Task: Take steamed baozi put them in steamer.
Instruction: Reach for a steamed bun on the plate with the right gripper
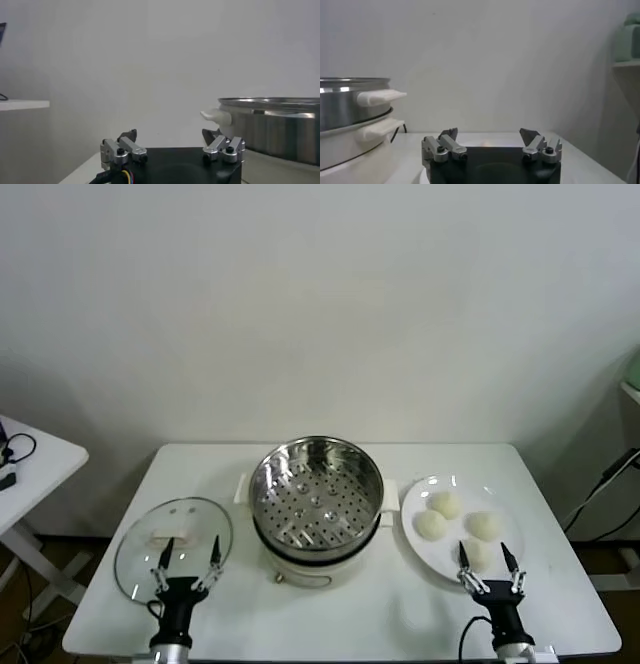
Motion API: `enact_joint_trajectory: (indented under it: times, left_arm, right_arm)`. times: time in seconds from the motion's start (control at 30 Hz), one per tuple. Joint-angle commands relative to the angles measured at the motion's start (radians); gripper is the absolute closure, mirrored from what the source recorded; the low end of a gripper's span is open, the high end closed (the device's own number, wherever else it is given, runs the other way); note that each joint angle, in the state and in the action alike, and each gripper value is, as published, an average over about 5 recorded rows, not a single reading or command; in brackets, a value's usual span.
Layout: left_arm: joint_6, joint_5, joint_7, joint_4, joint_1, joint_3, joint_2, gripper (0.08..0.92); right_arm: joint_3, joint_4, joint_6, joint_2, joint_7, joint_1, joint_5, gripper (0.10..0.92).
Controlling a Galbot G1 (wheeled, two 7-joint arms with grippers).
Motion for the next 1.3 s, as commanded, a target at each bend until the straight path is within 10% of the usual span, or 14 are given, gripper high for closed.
enact_joint_trajectory:
  times: [0.03,0.3,0.57,0.93,1.3]
  left_arm:
    - [-0.001,-0.011,0.001,-0.003,-0.002,0.003,0.007,0.177]
    - [-0.009,-0.025,0.001,-0.001,-0.005,0.011,0.013,0.177]
    - [-0.013,-0.028,0.002,0.004,-0.007,0.014,0.02,0.177]
    - [-0.016,-0.026,0.005,0.003,-0.004,0.015,0.021,0.177]
    - [-0.028,-0.028,0.006,0.024,-0.002,0.005,0.024,0.177]
  right_arm:
    - [0.004,0.071,-0.364,-0.206,0.01,0.237,0.069,0.203]
    - [-0.292,-0.159,-0.507,-0.557,-0.288,0.662,0.27,0.203]
    - [-0.812,-0.386,-0.467,-0.78,-0.848,1.154,-0.163,0.203]
    - [-1.81,-0.725,-0.079,-0.602,-1.309,2.047,-0.284,0.203]
    - [-1.986,-0.917,-0.125,-0.406,-1.335,2.049,-0.138,0.203]
